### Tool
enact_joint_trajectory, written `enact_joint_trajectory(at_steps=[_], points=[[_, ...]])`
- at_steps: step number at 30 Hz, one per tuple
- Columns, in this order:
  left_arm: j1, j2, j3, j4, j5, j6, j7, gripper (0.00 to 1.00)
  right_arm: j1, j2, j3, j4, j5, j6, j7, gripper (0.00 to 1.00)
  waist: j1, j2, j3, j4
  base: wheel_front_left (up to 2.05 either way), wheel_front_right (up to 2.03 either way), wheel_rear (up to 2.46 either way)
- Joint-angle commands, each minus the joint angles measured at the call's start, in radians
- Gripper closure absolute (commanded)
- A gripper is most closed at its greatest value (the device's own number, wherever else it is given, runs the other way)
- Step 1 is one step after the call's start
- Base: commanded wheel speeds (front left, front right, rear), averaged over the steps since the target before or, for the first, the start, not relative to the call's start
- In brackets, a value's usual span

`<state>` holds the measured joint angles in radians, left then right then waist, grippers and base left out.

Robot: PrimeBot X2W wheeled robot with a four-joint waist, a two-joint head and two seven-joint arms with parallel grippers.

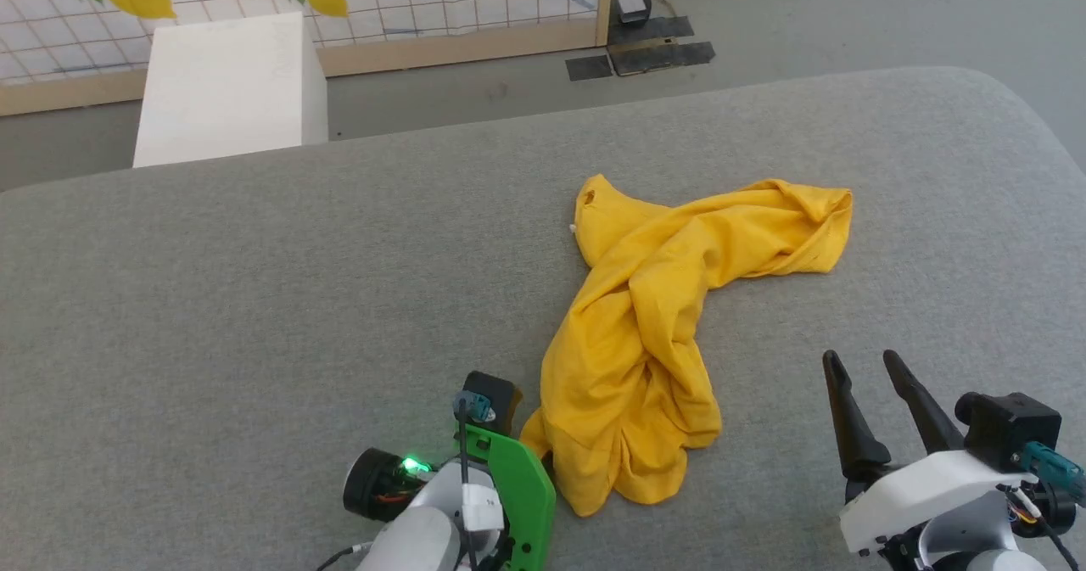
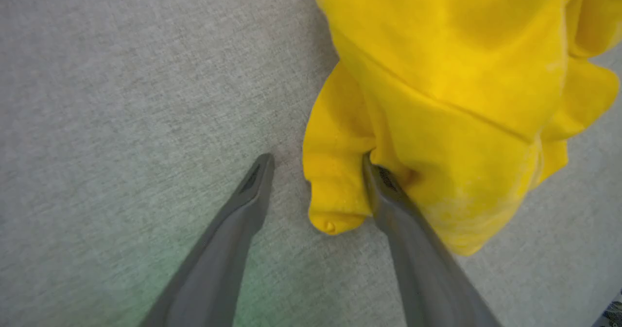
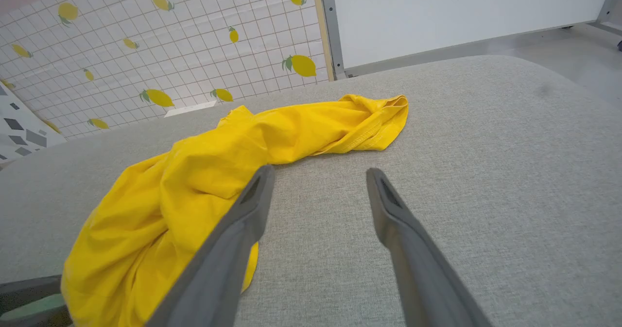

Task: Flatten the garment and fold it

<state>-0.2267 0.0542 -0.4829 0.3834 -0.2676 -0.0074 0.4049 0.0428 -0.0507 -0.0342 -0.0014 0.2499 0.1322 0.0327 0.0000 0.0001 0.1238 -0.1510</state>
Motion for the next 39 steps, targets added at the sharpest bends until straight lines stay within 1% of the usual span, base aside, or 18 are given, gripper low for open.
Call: enact_joint_trajectory(at_steps=[1,3,4,6,9,13,18,23,24,25,26,29,32,34,39], points=[[0.027,0.004,-0.018,0.020,-0.011,-0.020,0.022,1.00,0.006,0.000,0.007,-0.001,0.007,-0.002,-0.007,0.00,0.0000,-0.0001,-0.002,-0.001,0.00,0.00,0.00],[0.036,0.004,-0.007,-0.006,-0.030,-0.024,0.005,1.00,0.011,0.000,0.009,-0.004,0.007,-0.002,-0.006,0.00,0.0000,-0.0001,-0.007,0.008,0.00,0.00,0.00],[0.040,0.004,0.010,-0.023,-0.040,-0.015,-0.019,1.00,0.013,0.000,0.008,-0.006,0.006,-0.002,-0.005,0.00,0.0000,-0.0001,-0.010,0.014,0.00,0.00,0.00],[0.049,0.012,0.060,-0.060,-0.054,0.017,-0.087,1.00,0.016,0.000,0.005,-0.009,0.003,-0.002,-0.002,0.00,0.0000,-0.0001,-0.017,0.030,0.00,0.00,0.00],[0.072,0.034,0.166,-0.122,-0.080,0.086,-0.206,1.00,0.022,0.000,0.000,-0.016,-0.001,-0.002,0.002,0.00,0.0000,-0.0001,-0.027,0.062,0.00,0.00,0.00],[0.115,0.090,0.301,-0.181,-0.088,0.173,-0.332,1.00,0.031,0.000,-0.004,-0.020,-0.008,-0.002,0.011,0.00,0.0000,-0.0001,-0.038,0.108,0.00,0.00,0.00],[0.198,0.141,0.432,-0.201,-0.108,0.261,-0.396,1.00,0.038,0.000,-0.004,-0.018,-0.011,-0.002,0.030,0.00,0.0000,-0.0001,-0.046,0.157,0.00,0.00,0.00],[0.266,0.159,0.493,-0.207,-0.110,0.321,-0.413,1.00,0.048,0.000,-0.009,-0.011,-0.015,-0.002,0.075,0.00,0.0000,-0.0001,-0.043,0.186,0.00,0.00,0.00],[0.274,0.157,0.500,-0.210,-0.108,0.334,-0.420,0.79,0.053,0.000,-0.011,-0.007,-0.016,-0.002,0.093,0.00,0.0000,-0.0001,-0.041,0.193,0.00,0.00,0.00],[0.277,0.153,0.502,-0.214,-0.109,0.338,-0.428,0.15,0.055,0.000,-0.011,-0.005,-0.019,-0.002,0.105,0.00,0.0000,-0.0001,-0.039,0.197,0.00,0.00,0.00],[0.278,0.144,0.502,-0.221,-0.117,0.334,-0.442,0.00,0.057,0.000,-0.008,-0.004,-0.021,-0.002,0.119,0.00,0.0000,-0.0001,-0.035,0.201,0.00,0.00,0.00],[0.271,0.133,0.491,-0.229,-0.112,0.322,-0.495,0.00,0.056,0.000,0.014,-0.013,-0.024,-0.002,0.138,0.00,0.0000,-0.0001,-0.025,0.213,0.00,0.00,0.00],[0.247,0.117,0.476,-0.240,-0.095,0.308,-0.586,0.00,0.045,0.000,0.048,-0.027,-0.023,-0.002,0.136,0.00,0.0000,-0.0001,-0.014,0.227,0.00,0.00,0.00],[0.229,0.104,0.463,-0.248,-0.084,0.294,-0.628,0.00,0.034,0.000,0.080,-0.028,-0.032,-0.002,0.143,0.00,0.0000,-0.0001,-0.007,0.237,0.00,0.00,0.00],[0.193,0.073,0.439,-0.269,-0.047,0.262,-0.664,0.00,0.004,0.000,0.186,-0.027,-0.052,-0.002,0.185,0.00,0.0000,-0.0001,0.011,0.271,0.00,0.00,0.00]])
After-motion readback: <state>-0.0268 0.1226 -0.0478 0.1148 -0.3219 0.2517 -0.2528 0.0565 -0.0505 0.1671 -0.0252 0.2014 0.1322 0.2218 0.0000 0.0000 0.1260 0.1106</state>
